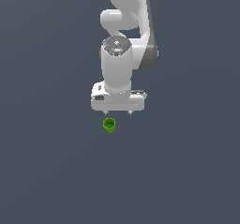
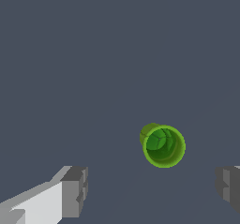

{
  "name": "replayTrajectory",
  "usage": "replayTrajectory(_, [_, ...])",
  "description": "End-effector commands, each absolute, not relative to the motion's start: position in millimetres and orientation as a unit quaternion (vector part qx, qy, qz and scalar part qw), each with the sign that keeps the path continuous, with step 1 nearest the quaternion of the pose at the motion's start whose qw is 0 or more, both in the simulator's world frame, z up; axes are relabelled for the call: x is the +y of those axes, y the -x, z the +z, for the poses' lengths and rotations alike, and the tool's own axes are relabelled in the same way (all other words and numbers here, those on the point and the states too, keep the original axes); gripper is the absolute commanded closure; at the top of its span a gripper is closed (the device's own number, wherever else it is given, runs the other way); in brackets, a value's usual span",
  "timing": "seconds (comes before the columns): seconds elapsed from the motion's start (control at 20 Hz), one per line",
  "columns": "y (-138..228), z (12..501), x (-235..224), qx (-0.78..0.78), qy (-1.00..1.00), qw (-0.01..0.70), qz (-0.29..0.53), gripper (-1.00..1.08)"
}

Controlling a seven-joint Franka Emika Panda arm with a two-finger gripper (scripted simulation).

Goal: Pick up the object and move it to a goal position.

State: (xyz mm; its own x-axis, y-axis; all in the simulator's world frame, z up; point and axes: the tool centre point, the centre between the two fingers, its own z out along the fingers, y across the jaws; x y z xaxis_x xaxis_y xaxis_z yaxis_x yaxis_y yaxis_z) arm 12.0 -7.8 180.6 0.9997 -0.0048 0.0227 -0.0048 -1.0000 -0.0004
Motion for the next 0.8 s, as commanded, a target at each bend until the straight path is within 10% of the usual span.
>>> replayTrajectory(0.0, [-12.0,180.6,-7.8,0.002,1.0,0.0,-0.011,-0.92])
replayTrajectory(0.75, [-9.5,185.9,2.1,0.024,1.0,0.015,-0.015,-0.92])
